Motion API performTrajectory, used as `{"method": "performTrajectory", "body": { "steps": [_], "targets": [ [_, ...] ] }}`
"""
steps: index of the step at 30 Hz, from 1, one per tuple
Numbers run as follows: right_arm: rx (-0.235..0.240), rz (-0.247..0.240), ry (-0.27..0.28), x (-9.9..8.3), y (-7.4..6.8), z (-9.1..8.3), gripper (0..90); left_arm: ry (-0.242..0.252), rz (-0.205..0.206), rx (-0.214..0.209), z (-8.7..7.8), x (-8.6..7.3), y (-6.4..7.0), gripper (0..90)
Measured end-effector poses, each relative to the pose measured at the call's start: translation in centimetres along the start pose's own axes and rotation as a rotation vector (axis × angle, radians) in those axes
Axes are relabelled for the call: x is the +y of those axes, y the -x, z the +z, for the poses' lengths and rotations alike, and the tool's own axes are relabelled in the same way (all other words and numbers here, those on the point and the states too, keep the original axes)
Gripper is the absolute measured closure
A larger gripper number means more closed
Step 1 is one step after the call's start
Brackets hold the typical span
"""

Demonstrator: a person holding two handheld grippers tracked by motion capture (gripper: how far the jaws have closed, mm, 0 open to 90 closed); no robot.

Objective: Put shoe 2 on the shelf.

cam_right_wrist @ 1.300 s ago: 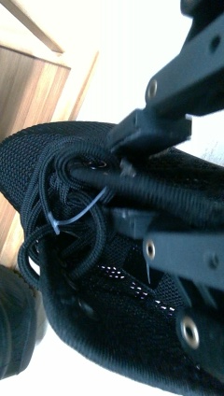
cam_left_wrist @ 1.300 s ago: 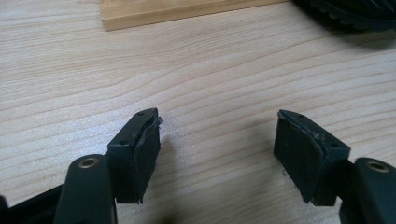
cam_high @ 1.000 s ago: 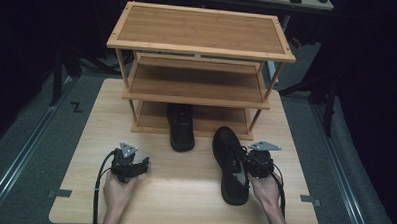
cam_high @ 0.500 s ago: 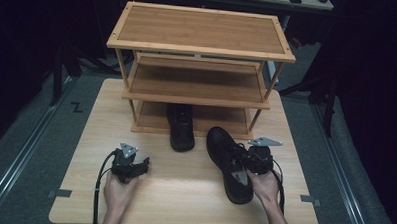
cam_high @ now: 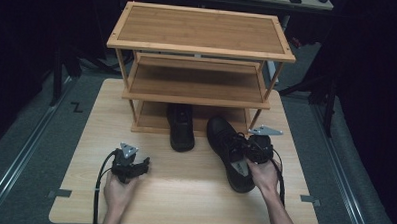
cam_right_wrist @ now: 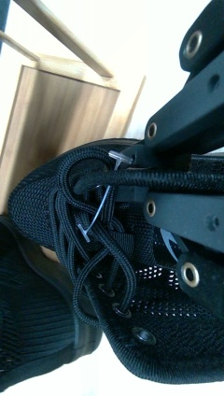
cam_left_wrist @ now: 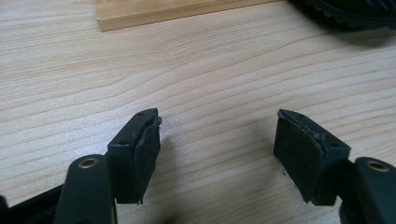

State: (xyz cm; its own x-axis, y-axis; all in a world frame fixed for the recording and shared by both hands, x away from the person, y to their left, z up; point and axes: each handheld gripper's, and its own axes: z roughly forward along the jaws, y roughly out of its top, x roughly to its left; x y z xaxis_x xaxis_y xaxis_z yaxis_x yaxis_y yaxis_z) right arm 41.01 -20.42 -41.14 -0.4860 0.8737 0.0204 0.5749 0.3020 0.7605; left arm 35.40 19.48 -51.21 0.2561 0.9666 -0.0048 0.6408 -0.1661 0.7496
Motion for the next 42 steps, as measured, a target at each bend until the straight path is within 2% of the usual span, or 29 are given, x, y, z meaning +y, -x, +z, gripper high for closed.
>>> {"method": "performTrajectory", "body": {
  "steps": [12,19,25,30,32,35,42],
  "targets": [
    [-0.013,0.039,0.026,2.3,0.5,1.4,88.2,0.003,-0.005,-0.003,0.0,0.0,0.0,31.5],
    [-0.012,0.044,0.027,3.7,0.2,2.3,88.2,0.003,-0.006,-0.003,0.0,0.0,0.0,31.6],
    [-0.017,0.073,0.04,5.0,-0.4,3.4,88.2,0.003,-0.006,-0.004,0.0,0.0,0.0,31.5],
    [-0.028,0.107,0.054,6.4,-1.3,5.1,88.2,0.003,-0.006,-0.006,0.0,0.0,0.0,31.2],
    [-0.031,0.112,0.058,6.5,-1.3,5.3,88.2,0.003,-0.005,-0.006,0.0,0.0,0.0,31.2],
    [-0.05,0.154,0.077,6.8,-1.6,6.5,88.2,0.003,-0.004,-0.007,0.0,0.0,0.0,31.1],
    [-0.087,0.202,0.09,6.9,-2.0,8.2,88.2,0.0,0.003,-0.01,0.0,0.0,0.0,31.1]
  ]
}}
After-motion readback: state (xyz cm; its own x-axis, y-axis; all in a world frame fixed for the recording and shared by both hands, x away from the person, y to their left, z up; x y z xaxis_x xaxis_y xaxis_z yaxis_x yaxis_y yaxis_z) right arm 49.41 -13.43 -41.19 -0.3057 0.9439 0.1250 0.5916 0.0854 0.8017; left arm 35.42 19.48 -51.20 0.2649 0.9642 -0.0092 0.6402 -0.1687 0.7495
